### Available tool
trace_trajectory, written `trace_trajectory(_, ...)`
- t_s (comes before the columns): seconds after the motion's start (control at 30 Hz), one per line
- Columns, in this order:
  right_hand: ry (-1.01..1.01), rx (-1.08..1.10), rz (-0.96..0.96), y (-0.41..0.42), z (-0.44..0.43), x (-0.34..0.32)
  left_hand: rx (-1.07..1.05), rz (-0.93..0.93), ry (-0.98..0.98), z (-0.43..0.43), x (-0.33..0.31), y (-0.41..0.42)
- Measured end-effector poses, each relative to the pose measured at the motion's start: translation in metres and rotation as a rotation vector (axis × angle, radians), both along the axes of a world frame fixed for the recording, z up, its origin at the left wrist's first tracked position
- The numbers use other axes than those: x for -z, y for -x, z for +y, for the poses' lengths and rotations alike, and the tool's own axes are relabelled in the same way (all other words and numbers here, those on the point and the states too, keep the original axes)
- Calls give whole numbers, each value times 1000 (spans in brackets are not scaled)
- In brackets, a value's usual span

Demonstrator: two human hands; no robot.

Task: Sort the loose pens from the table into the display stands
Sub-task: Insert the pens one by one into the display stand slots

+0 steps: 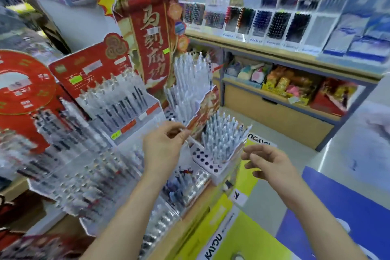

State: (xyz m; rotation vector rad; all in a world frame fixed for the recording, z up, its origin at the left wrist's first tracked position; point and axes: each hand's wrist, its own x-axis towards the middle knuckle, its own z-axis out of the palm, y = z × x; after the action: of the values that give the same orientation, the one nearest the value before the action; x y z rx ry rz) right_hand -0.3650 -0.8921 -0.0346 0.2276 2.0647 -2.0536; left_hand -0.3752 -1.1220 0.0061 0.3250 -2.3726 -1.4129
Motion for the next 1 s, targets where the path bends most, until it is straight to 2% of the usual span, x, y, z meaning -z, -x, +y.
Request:
trace_trajectory(0.2, -241, -196, 122, 50, -10, 25, -11, -104, 110, 21, 39, 30)
trace_trajectory(0.43, -465, -413, 298, 72, -19, 38, 16, -175, 252, 30, 60, 49)
trace_trajectory(0.73, -632, -484, 465, 84, -19, 63, 147, -226, 368, 32, 74, 54)
trace_trajectory(0.83, -694, -445, 577, 86, -21, 68, 197, -302, 456, 33, 77, 55)
trace_trajectory(1.0, -726, -460, 698, 90, -24, 76, 232, -402, 496, 34, 81, 59)
